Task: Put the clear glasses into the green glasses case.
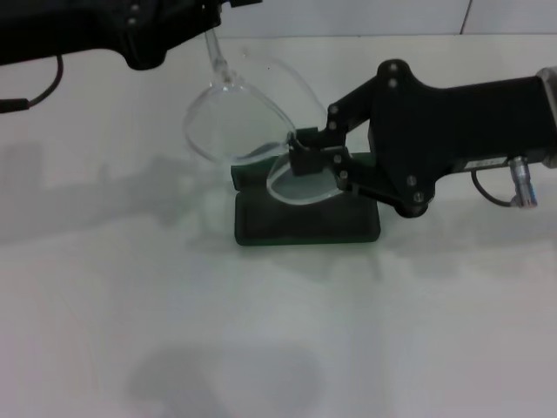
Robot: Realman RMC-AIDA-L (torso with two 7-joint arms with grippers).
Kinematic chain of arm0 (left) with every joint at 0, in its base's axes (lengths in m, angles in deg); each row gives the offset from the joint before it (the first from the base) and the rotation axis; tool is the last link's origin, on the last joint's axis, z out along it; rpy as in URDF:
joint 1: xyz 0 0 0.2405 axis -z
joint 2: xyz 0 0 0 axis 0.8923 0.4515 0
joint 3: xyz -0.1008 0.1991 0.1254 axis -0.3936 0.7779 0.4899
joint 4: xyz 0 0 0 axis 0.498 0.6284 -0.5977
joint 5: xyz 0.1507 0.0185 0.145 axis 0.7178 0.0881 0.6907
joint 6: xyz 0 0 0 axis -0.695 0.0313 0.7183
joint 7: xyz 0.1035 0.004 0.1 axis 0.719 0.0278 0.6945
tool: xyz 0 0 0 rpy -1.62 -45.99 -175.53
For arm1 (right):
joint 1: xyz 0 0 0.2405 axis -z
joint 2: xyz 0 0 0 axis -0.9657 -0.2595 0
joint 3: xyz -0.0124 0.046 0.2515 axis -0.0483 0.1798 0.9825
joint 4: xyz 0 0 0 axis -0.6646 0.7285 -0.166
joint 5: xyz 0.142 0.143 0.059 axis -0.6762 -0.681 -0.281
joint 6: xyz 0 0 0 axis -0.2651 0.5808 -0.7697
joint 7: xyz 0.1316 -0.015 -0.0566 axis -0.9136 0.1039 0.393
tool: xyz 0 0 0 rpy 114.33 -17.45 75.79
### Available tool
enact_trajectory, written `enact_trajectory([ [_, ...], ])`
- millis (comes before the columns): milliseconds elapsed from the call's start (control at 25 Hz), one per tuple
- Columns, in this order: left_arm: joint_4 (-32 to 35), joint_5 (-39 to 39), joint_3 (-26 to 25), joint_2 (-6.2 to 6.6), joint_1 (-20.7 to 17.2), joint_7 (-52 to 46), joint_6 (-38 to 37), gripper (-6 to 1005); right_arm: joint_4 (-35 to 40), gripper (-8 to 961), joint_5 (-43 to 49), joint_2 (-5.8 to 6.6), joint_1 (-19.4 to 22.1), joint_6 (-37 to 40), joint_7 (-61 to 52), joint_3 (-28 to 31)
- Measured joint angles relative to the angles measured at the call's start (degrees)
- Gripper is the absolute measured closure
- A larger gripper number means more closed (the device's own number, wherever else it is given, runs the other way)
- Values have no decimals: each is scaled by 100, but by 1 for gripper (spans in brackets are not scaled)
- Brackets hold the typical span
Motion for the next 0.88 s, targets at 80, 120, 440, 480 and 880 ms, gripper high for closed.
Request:
enact_trajectory([
  [80, -24, 26, 0, 1, 1, 37, 0, 795, -1, 887, -88, 1, 12, 13, 66, -1],
  [120, -36, 30, 0, 2, 1, 50, 0, 815, -2, 887, -122, 2, 17, 25, 82, -2],
  [440, -51, 33, -3, 7, 6, 65, -16, 909, -11, 888, -160, -1, 22, 70, 154, -2],
  [480, -54, 33, -3, 13, 7, 66, -41, 912, -25, 888, -179, -1, 24, 71, 169, -2],
  [880, -464, -5, 5, 185, 213, 69, -599, 916, -378, 888, -446, 35, -9, 221, 317, 89],
])
